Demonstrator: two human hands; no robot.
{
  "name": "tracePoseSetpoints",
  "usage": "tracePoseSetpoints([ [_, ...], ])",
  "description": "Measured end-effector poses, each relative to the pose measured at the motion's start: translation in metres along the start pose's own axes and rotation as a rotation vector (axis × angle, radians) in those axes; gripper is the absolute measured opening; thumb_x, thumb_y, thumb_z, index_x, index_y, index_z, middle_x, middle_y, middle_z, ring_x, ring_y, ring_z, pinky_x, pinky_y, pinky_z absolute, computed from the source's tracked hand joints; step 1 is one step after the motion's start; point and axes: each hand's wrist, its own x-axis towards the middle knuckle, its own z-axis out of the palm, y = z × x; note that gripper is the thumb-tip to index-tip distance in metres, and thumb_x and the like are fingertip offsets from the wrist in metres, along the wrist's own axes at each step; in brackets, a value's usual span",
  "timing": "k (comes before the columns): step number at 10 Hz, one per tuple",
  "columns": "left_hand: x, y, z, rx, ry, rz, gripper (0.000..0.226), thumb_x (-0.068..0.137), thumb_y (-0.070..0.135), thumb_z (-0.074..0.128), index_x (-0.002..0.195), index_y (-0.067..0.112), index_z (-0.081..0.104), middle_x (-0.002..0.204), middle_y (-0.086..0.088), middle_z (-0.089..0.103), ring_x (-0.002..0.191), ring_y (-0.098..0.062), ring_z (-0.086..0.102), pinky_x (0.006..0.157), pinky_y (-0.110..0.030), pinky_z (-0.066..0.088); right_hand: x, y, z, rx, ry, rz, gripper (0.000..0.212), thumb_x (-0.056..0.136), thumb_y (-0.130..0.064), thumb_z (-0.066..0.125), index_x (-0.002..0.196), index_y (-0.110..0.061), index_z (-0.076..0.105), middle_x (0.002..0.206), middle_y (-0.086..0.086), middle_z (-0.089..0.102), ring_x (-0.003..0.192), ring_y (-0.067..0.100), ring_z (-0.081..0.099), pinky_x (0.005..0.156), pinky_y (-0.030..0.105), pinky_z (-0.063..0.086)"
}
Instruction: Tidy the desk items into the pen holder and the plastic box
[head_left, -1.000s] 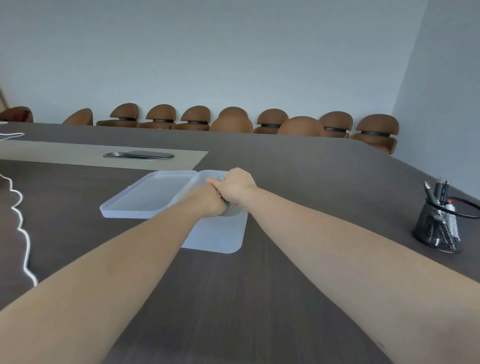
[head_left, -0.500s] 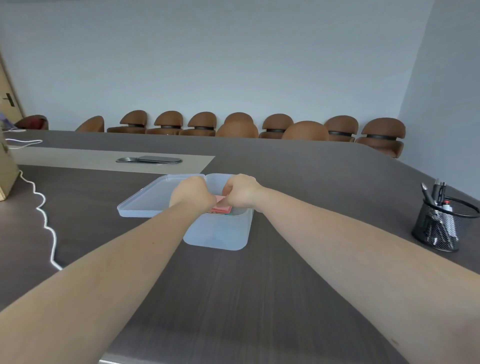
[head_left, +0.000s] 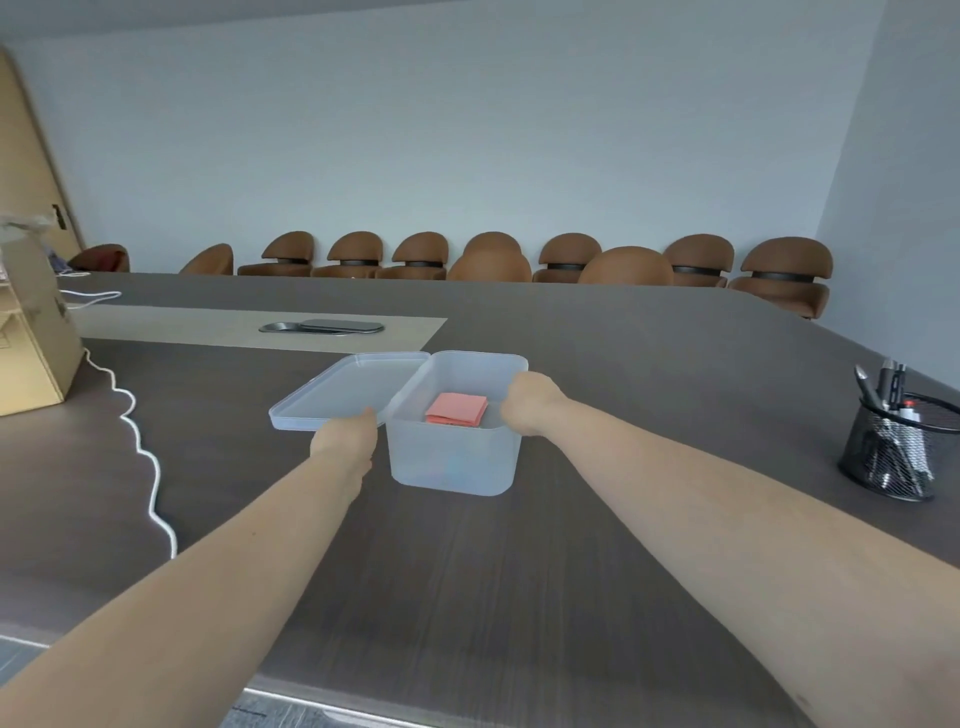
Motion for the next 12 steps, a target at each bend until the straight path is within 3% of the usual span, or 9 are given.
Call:
tracePoseSetpoints([
  [2,-0.011,0.007,0.012,-0.305,0.148,0.06,0.017,0.086,0.024,0.058,0.093,0.009,0.051,0.071,0.002,0.051,0.057,-0.015,0.047,0.052,-0.024,0.037,0.0,0.009,-0.005,0.154,0.016,0.003,0.03,0.089,0.002,0.039,0.061,-0.009,0.036,0.069,0.006,0.041,0.069,0.024,0.043,0.046,0.023,0.027],
  [4,-0.038,0.025,0.016,-0.234,0.129,0.345,0.01,0.08,0.004,0.038,0.076,-0.004,0.042,0.057,0.004,0.034,0.052,-0.017,0.028,0.049,-0.025,0.021,0.0,0.027,-0.016,0.272,0.055,0.008,0.032,0.088,0.001,0.04,0.058,-0.01,0.032,0.063,0.003,0.036,0.065,0.026,0.038,0.046,0.026,0.028],
  [5,-0.046,0.034,0.02,-0.207,0.05,0.342,0.025,0.072,0.005,0.042,0.049,0.011,0.048,0.058,-0.009,0.048,0.064,-0.038,0.036,0.057,-0.034,0.04,-0.007,0.035,-0.022,0.277,0.054,-0.019,0.032,0.086,0.004,0.038,0.057,-0.01,0.035,0.06,0.003,0.036,0.057,0.022,0.035,0.046,0.026,0.026],
  [6,-0.05,0.039,0.031,-0.026,0.014,0.305,0.016,0.077,0.012,0.052,0.067,0.013,0.064,0.078,-0.007,0.06,0.084,-0.035,0.051,0.077,-0.037,0.044,-0.012,0.04,-0.024,0.265,0.034,-0.046,0.032,0.085,0.004,0.039,0.056,-0.008,0.037,0.06,0.006,0.036,0.055,0.021,0.031,0.049,0.026,0.026],
  [7,-0.052,0.037,0.046,0.226,-0.022,0.331,0.006,0.074,0.012,0.052,0.071,0.014,0.057,0.074,-0.005,0.049,0.071,-0.026,0.04,0.068,-0.031,0.033,-0.013,0.051,-0.025,0.297,0.034,-0.062,0.029,0.085,0.0,0.042,0.057,-0.003,0.051,0.065,0.012,0.054,0.061,0.029,0.049,0.055,0.033,0.041],
  [8,-0.058,0.04,0.056,0.473,-0.02,0.386,0.015,0.072,0.005,0.043,0.065,0.018,0.041,0.063,-0.003,0.036,0.061,-0.023,0.028,0.058,-0.026,0.024,-0.015,0.066,-0.031,0.326,0.053,-0.076,0.03,0.087,-0.006,0.044,0.099,0.008,0.068,0.114,0.02,0.069,0.109,0.035,0.062,0.091,0.041,0.052],
  [10,-0.077,0.053,0.087,0.678,-0.044,0.537,0.022,0.075,0.001,0.038,0.06,0.017,0.034,0.057,0.0,0.033,0.053,-0.021,0.026,0.051,-0.024,0.019,-0.021,0.101,-0.05,0.269,0.064,-0.092,0.033,0.088,-0.008,0.043,0.103,0.016,0.061,0.123,0.026,0.062,0.079,0.027,0.052,0.073,0.03,0.045],
  [11,-0.084,0.057,0.104,0.668,-0.056,0.579,0.023,0.077,0.002,0.037,0.06,0.017,0.036,0.057,0.0,0.037,0.059,-0.024,0.034,0.054,-0.025,0.024,-0.017,0.121,-0.059,0.272,0.085,-0.056,0.034,0.085,-0.006,0.043,0.107,0.016,0.058,0.124,0.027,0.06,0.087,0.039,0.061,0.077,0.037,0.052],
  [12,-0.095,0.058,0.124,0.622,-0.046,0.624,0.014,0.085,0.012,0.039,0.085,0.021,0.051,0.069,0.003,0.054,0.073,-0.027,0.054,0.062,-0.027,0.038,-0.022,0.141,-0.063,0.27,0.097,-0.045,0.029,0.085,-0.007,0.044,0.093,0.015,0.061,0.114,0.026,0.067,0.072,0.022,0.048,0.067,0.029,0.042],
])
